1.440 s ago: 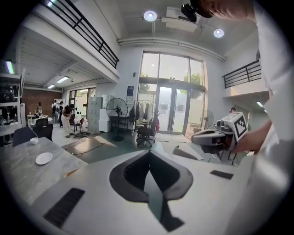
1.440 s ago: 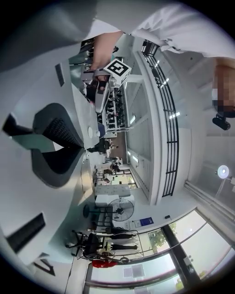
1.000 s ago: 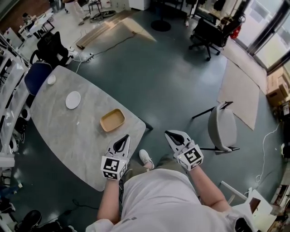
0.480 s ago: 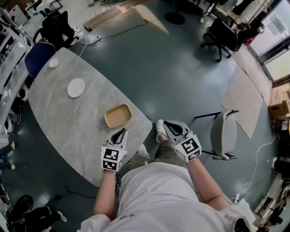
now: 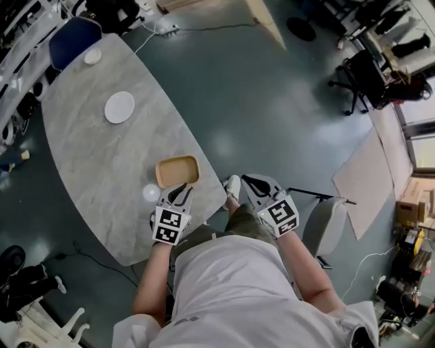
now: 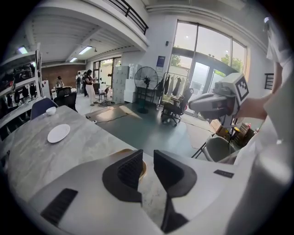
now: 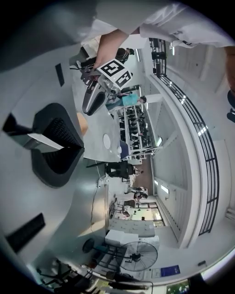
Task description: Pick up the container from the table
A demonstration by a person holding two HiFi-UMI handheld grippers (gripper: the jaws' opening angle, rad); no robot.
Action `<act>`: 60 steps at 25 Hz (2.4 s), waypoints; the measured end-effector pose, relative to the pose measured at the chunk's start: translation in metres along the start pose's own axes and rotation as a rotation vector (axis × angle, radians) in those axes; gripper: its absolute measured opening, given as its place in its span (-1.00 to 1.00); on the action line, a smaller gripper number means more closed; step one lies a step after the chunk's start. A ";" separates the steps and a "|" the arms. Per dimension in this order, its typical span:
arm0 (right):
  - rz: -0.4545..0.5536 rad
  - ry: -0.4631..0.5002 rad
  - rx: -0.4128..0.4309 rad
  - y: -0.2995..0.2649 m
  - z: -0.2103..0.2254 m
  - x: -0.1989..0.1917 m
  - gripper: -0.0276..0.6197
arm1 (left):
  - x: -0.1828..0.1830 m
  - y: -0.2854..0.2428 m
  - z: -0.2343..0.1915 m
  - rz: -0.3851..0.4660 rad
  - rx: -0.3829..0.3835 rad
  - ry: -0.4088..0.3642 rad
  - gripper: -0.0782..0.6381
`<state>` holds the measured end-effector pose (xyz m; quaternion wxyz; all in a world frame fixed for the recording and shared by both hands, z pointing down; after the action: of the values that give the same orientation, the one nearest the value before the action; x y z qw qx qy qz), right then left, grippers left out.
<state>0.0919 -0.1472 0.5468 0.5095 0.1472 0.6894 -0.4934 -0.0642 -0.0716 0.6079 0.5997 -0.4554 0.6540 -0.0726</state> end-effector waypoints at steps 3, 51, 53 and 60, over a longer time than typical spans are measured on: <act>-0.032 0.033 0.066 -0.027 0.020 0.005 -0.88 | 0.000 -0.024 -0.011 -0.015 0.017 0.061 -0.59; -0.132 0.171 0.316 -0.099 0.093 -0.001 -0.88 | -0.080 -0.113 -0.066 -0.343 0.332 0.247 -0.67; -0.126 0.169 0.314 -0.100 0.084 0.001 -0.88 | -0.083 -0.103 -0.070 -0.335 0.341 0.245 -0.70; -0.112 0.175 0.330 -0.099 0.056 0.012 -0.88 | -0.079 -0.066 -0.078 -0.279 0.368 0.272 -0.73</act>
<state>0.0485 -0.2436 0.5895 0.3883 0.2327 0.6481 -0.6125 -0.1074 -0.0905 0.7279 0.5630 -0.4105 0.6353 -0.3330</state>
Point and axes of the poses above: the fingertips, and each gripper's own axes: y backward along the fingers, z to its right, x out of its top, the point moved 2 cm from there along y, backward along the fingers, and after that the axes turned 11 degrees about -x, right-handed, at the moved point
